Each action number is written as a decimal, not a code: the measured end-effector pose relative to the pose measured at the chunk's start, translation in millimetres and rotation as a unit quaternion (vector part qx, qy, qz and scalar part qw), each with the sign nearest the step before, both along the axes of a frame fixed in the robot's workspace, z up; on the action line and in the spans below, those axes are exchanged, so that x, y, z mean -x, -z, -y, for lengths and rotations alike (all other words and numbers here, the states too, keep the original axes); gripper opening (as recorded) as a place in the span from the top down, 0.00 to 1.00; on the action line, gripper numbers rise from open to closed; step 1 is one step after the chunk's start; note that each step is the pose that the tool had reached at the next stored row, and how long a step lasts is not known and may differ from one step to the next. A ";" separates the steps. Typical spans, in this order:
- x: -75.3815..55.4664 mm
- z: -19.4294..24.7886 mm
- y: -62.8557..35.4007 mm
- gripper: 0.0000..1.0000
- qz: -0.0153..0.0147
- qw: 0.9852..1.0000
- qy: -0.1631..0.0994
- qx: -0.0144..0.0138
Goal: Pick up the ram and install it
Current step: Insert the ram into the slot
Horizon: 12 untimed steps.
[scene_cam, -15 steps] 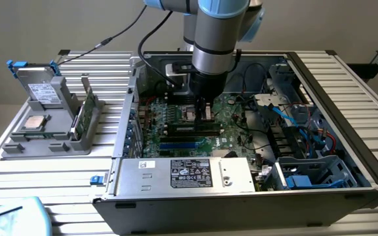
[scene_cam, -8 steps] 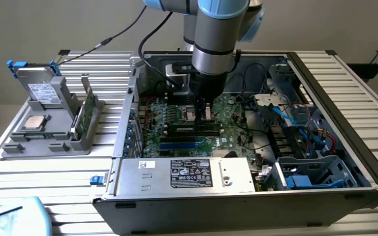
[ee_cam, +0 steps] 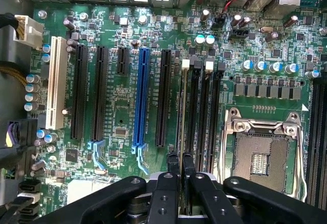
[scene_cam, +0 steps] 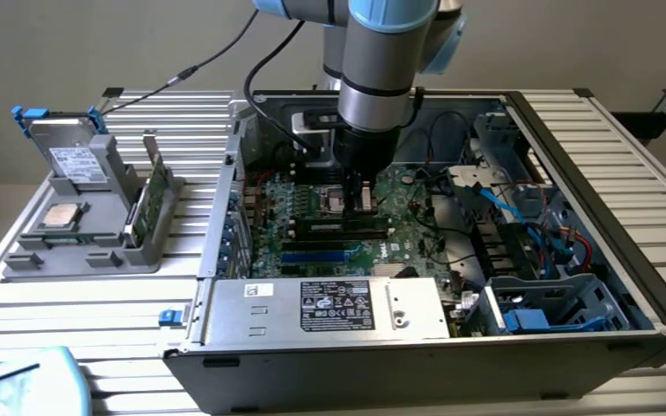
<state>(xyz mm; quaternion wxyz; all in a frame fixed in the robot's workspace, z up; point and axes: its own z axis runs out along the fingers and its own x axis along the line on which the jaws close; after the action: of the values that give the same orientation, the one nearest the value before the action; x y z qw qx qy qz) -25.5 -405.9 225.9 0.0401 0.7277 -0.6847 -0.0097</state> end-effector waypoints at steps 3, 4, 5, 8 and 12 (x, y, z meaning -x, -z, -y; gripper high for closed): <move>0.1 -0.2 0.5 0.86 0.000 1.000 0.000 0.000; 0.2 -0.3 0.6 0.86 0.000 1.000 0.000 0.000; 0.3 -0.4 0.8 0.86 0.000 1.000 0.000 0.000; 0.5 -0.8 1.3 0.86 0.000 1.000 0.000 0.000; 0.8 -1.6 1.9 0.86 0.000 1.000 0.001 0.000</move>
<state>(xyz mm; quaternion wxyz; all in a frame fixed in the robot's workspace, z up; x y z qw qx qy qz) -26.3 -404.3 224.1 0.0400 0.7269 -0.6855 -0.0097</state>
